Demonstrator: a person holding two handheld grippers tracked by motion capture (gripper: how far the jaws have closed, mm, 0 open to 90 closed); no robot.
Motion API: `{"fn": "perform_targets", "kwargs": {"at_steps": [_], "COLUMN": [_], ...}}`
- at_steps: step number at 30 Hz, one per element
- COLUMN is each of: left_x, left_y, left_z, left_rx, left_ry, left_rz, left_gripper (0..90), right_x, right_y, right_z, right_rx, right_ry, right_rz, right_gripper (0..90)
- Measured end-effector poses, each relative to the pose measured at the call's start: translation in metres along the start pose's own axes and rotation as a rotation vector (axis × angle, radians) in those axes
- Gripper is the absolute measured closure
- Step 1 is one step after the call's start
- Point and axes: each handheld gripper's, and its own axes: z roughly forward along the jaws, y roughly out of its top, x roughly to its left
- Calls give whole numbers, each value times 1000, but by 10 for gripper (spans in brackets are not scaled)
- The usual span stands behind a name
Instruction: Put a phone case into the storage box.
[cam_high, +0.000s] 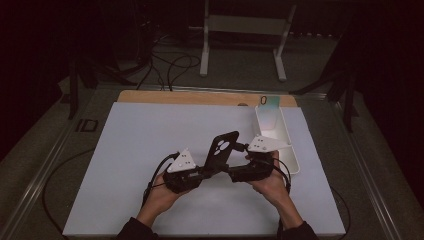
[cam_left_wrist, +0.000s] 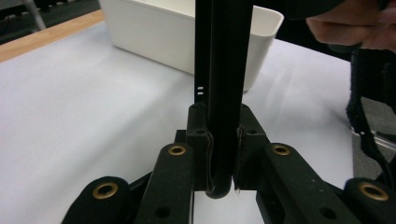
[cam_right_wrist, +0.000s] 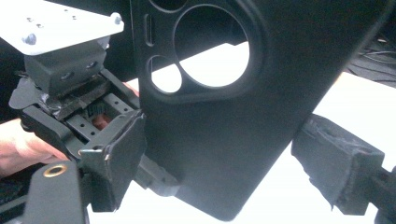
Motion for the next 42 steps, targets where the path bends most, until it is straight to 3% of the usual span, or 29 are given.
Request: {"fn": "perform_targets", "kwargs": {"at_steps": [12, 16, 19, 28, 42], "left_x": [0, 1, 1, -1, -5], "left_y": [-2, -3, -3, -4, -6], "left_z": [3, 3, 4, 8, 12], "left_rx": [17, 20, 26, 39, 37], "left_ry": [38, 41, 43, 54, 46], "left_rz": [-3, -5, -5, 2, -9], "left_gripper": [801, 801, 802, 802, 803], "right_x": [-1, -3, -3, 5, 8], "right_y": [4, 8, 9, 18, 26], "right_z": [-4, -6, -7, 1, 13], "right_rx": [-15, -19, -21, -6, -43], "right_ry": [-51, -78, -75, -94, -94], "right_rz": [51, 109, 126, 136, 177], "right_gripper": [139, 140, 141, 157, 117]}}
